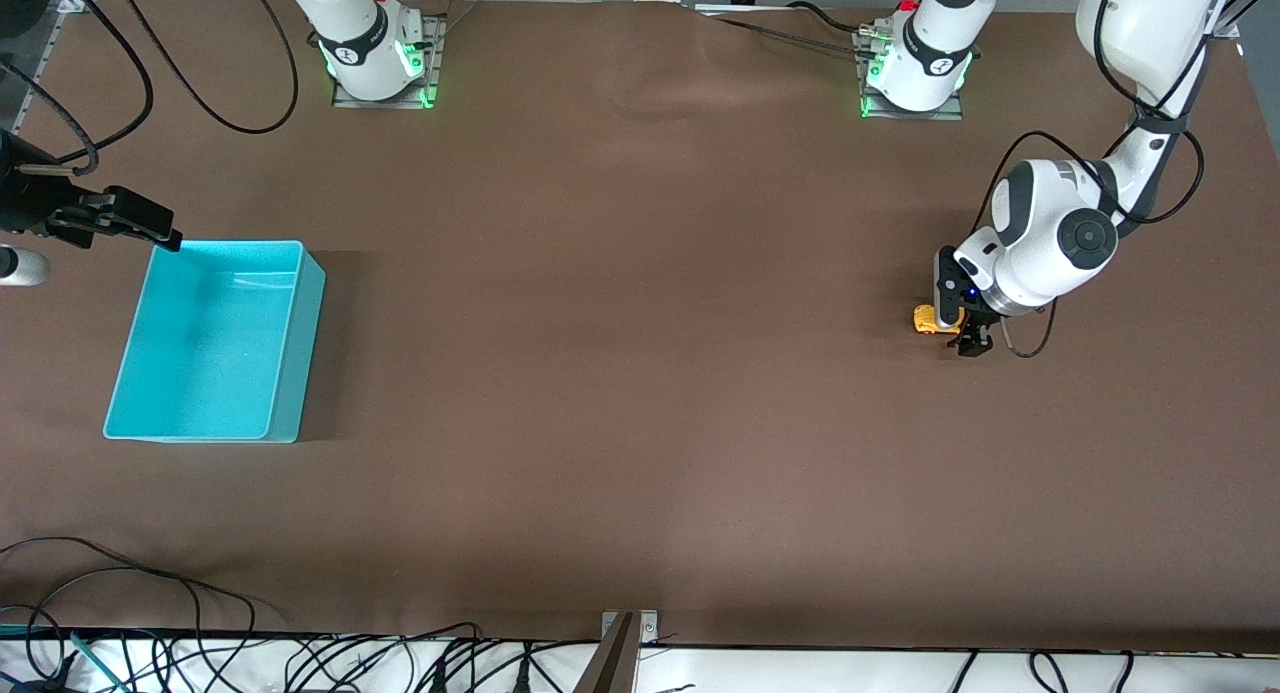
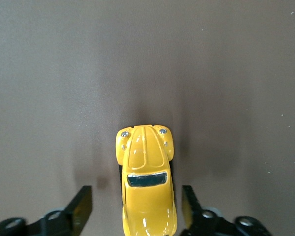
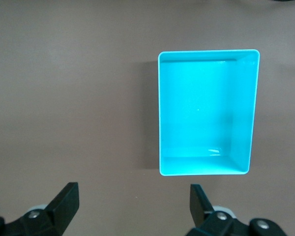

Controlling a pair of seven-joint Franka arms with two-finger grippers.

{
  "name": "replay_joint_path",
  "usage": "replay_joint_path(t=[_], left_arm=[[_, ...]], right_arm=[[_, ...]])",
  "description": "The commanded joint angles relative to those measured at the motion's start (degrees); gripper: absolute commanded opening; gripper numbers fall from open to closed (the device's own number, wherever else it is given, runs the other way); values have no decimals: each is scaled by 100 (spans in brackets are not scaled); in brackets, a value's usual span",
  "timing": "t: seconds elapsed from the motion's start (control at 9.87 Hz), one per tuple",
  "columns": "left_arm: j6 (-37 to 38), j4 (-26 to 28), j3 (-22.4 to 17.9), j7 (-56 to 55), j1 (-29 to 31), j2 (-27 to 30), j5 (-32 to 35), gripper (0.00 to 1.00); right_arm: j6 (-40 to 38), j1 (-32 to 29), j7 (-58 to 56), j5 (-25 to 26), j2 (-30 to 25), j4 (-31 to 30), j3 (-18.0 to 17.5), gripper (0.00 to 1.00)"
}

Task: Wind up and store yellow beetle car
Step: 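Pull the car backward along the table with the left gripper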

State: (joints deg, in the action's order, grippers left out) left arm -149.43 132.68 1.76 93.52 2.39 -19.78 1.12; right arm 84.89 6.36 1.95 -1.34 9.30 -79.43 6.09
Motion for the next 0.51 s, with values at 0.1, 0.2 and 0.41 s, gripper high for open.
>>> replay_joint_path(t=[0.1,0.2,0.41], left_arm=[[-78,30,8,202,34,36,-60,0],[-60,22,8,219,25,45,-51,0],[-34,-13,8,237,-1,62,-59,0]], right_arm=[[-52,-21,-72,-112,-16,6,15,100],[-60,-21,-72,-112,-7,6,15,100],[-52,-21,-72,-112,-7,6,15,100]])
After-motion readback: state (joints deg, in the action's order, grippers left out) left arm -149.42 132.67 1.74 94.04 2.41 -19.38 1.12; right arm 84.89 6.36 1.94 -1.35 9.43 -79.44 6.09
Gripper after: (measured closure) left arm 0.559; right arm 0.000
